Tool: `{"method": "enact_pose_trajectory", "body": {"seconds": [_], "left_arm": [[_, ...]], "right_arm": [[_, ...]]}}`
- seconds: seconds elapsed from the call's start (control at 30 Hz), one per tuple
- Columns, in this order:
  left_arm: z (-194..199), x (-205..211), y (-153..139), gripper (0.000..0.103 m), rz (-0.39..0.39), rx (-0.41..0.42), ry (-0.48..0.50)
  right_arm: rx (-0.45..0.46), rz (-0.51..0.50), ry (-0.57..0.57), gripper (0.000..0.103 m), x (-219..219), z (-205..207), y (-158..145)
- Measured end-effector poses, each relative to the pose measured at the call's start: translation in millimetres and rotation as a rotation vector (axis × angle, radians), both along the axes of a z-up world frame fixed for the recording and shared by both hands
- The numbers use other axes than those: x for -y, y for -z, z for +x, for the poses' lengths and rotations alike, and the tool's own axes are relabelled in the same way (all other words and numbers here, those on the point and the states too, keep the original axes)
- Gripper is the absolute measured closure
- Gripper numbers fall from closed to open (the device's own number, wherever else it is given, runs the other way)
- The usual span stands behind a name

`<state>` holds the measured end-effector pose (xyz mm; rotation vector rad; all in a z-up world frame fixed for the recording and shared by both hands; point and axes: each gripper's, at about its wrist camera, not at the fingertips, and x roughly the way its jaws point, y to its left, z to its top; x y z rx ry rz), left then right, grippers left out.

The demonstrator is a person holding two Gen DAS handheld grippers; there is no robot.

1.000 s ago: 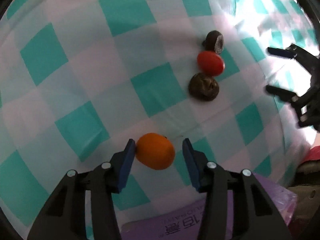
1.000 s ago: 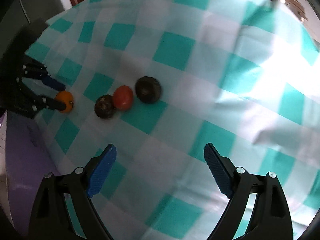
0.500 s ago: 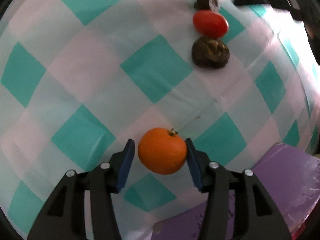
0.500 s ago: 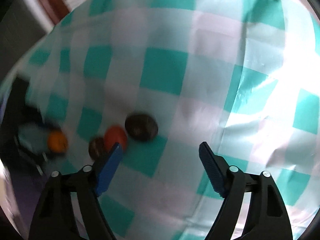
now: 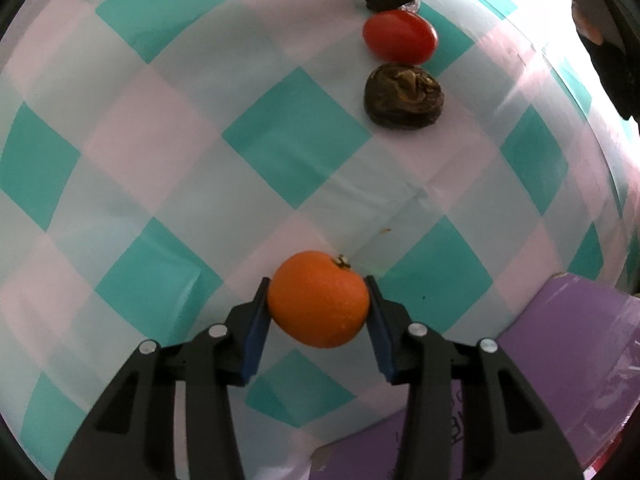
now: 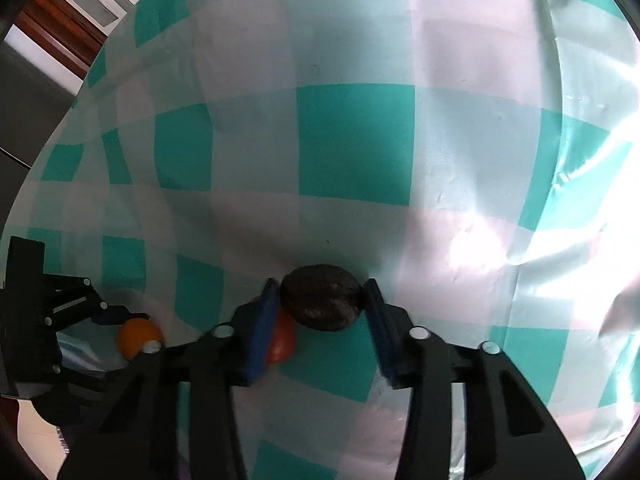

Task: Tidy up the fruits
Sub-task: 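Grasp the small orange tomato with the left tool while the right tool grasps a dark round fruit, then carry the orange tomato and dark fruit into the box and open both tools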

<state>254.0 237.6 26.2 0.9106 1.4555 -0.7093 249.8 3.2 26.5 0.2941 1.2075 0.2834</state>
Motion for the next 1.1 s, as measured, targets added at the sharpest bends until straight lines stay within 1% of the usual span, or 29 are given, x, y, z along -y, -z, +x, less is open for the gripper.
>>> {"method": "enact_pose_trajectory", "body": {"seconds": [0.07, 0.13, 0.23, 0.3, 0.33, 0.43, 0.47, 0.53, 0.57, 0.6, 0.63, 0.7, 0.73, 0.8, 0.83, 0.9, 0.93, 0.97, 1.0, 1.03, 1.07, 1.1], "left_arm": [[4.4, -7.0, -5.2, 0.058, -0.013, 0.007, -0.010], [10.0, -14.0, -12.9, 0.058, -0.040, 0.014, -0.039], [23.2, -25.8, -32.4, 0.058, -0.129, 0.023, -0.114], [29.9, -32.8, -49.2, 0.058, -0.213, 0.022, -0.172], [34.8, -40.5, -57.1, 0.058, -0.237, 0.026, -0.187], [37.4, -41.4, -72.9, 0.058, -0.305, 0.045, -0.260], [37.2, -41.3, -79.0, 0.058, -0.326, 0.057, -0.297], [32.6, -39.9, -89.2, 0.058, -0.343, 0.076, -0.340], [28.2, -43.3, -96.5, 0.058, -0.352, 0.100, -0.365], [35.9, -34.9, -102.6, 0.058, -0.365, 0.121, -0.387], [29.3, -32.8, -115.2, 0.058, -0.387, 0.153, -0.419], [-6.5, -18.7, -134.3, 0.058, -0.418, 0.207, -0.475], [-18.7, -18.1, -142.9, 0.058, -0.444, 0.230, -0.506], [-50.4, -2.9, -158.8, 0.058, -0.510, 0.271, -0.608], [-65.9, -6.0, -168.5, 0.058, -0.528, 0.302, -0.665], [-99.1, 1.2, -179.7, 0.058, -0.555, 0.340, -0.734], [-119.6, 9.7, -181.1, 0.058, -0.566, 0.353, -0.760], [-154.8, 21.2, -184.8, 0.058, -0.582, 0.372, -0.802], [-170.5, 14.9, -188.5, 0.058, -0.590, 0.383, -0.825], [-188.8, 24.9, -192.0, 0.058, -0.595, 0.393, -0.846], [-208.7, 19.3, -197.0, 0.058, -0.597, 0.404, -0.868], [-226.2, 39.2, -189.0, 0.058, -0.590, 0.416, -0.880]], "right_arm": [[0.012, 0.004, -0.002, 0.061, 3.5, -5.4, -3.3], [0.032, 0.023, 0.021, 0.061, 11.7, -13.9, -9.7], [0.050, 0.051, 0.048, 0.061, 26.6, -28.9, -17.9], [0.053, 0.051, 0.052, 0.061, 35.1, -41.2, -19.6], [0.053, 0.048, 0.052, 0.061, 40.6, -47.2, -20.1], [0.039, 0.029, 0.068, 0.061, 59.7, -73.0, -17.4], [0.026, 0.024, 0.082, 0.061, 71.6, -82.4, -15.4], [0.003, 0.027, 0.103, 0.061, 87.3, -101.8, -13.3], [0.000, 0.030, 0.104, 0.061, 96.2, -109.5, -13.3], [0.003, 0.028, 0.098, 0.061, 104.3, -119.4, -15.1], [0.006, 0.025, 0.091, 0.061, 111.0, -126.9, -19.1], [0.021, 0.022, 0.075, 0.061, 123.4, -142.3, -26.6], [0.031, 0.022, 0.068, 0.061, 128.6, -148.2, -32.4], [0.060, 0.026, 0.059, 0.061, 139.7, -160.7, -47.1], [0.072, 0.029, 0.054, 0.061, 142.9, -165.2, -53.1], [0.104, 0.032, 0.033, 0.061, 149.5, -176.6, -68.8], [0.116, 0.034, 0.022, 0.061, 152.9, -182.1, -74.8], [0.131, 0.038, 0.010, 0.061, 156.3, -189.1, -81.4], [0.141, 0.042, 0.003, 0.061, 157.4, -193.0, -85.1], [0.149, 0.048, -0.004, 0.061, 159.5, -197.7, -89.1], [0.154, 0.057, -0.012, 0.061, 159.1, -203.3, -92.2], [0.155, 0.062, -0.020, 0.061, 157.3, -207.2, -93.8]]}}
